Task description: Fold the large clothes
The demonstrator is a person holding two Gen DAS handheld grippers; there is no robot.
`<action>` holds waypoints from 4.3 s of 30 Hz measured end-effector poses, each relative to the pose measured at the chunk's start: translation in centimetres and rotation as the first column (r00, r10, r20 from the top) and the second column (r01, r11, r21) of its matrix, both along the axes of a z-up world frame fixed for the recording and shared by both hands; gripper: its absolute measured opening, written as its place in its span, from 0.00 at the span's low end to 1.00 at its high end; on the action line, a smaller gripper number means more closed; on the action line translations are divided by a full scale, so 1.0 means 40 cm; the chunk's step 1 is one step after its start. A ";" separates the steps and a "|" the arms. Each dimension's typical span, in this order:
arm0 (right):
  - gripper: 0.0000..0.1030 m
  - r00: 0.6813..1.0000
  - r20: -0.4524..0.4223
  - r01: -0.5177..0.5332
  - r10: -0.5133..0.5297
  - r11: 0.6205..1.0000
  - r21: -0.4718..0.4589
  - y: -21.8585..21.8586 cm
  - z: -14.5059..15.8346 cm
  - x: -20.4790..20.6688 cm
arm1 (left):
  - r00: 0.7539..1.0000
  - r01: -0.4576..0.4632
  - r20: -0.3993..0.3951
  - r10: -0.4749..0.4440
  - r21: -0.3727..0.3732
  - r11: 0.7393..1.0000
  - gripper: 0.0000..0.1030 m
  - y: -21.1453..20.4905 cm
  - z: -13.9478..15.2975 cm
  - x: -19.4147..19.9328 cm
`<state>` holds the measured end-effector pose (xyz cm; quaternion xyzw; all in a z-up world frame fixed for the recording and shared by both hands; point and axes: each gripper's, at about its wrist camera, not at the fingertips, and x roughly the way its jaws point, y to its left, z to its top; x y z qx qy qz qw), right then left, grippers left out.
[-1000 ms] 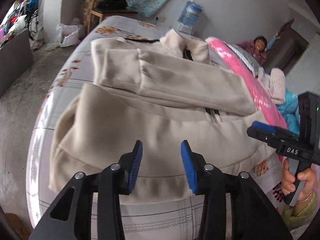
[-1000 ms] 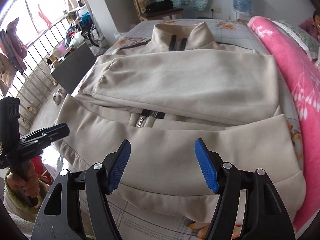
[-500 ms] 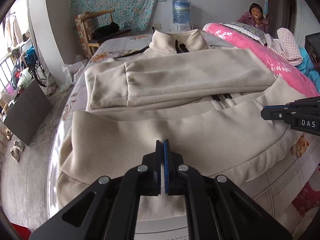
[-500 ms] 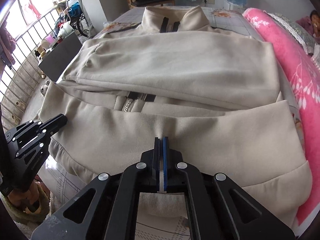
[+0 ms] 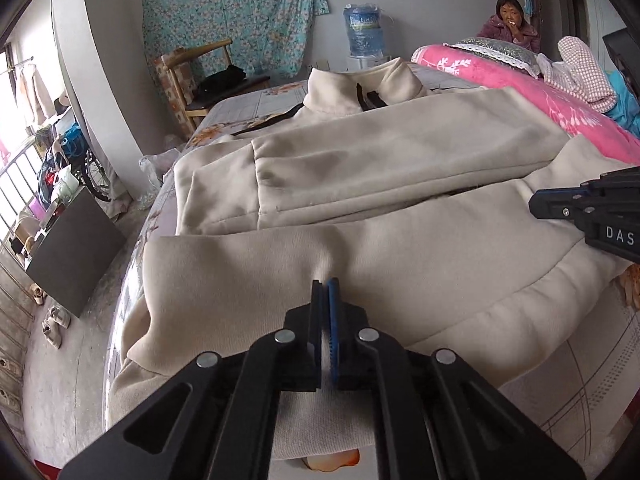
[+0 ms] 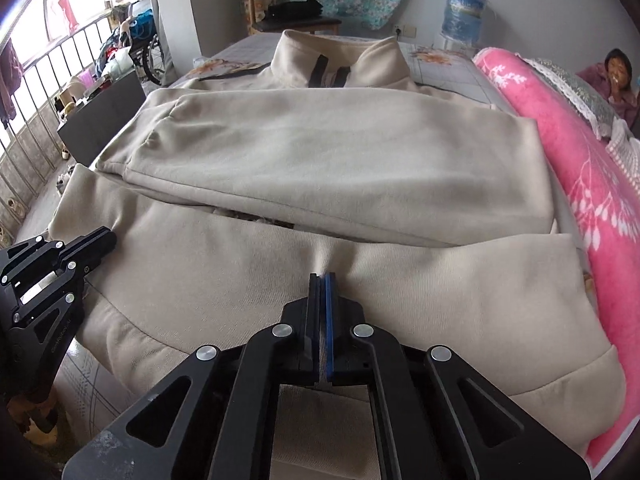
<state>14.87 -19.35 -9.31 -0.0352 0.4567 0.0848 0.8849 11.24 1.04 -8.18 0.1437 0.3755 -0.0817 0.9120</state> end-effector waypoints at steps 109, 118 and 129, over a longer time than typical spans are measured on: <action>0.82 0.997 -0.073 0.007 0.014 0.958 0.287 -0.188 0.281 0.621 | 0.990 0.021 -0.133 -0.045 -0.180 0.983 0.75 -0.097 0.286 0.720; 0.78 0.965 -0.263 0.029 -0.003 0.995 0.095 -0.136 0.092 0.811 | 0.954 -0.024 -0.299 0.025 0.007 1.000 0.75 -0.174 0.087 0.862; 0.64 0.950 -0.303 -0.055 0.071 0.997 0.062 -0.159 0.080 0.679 | 0.934 0.132 -0.330 -0.136 -0.033 0.991 0.74 -0.161 0.062 0.741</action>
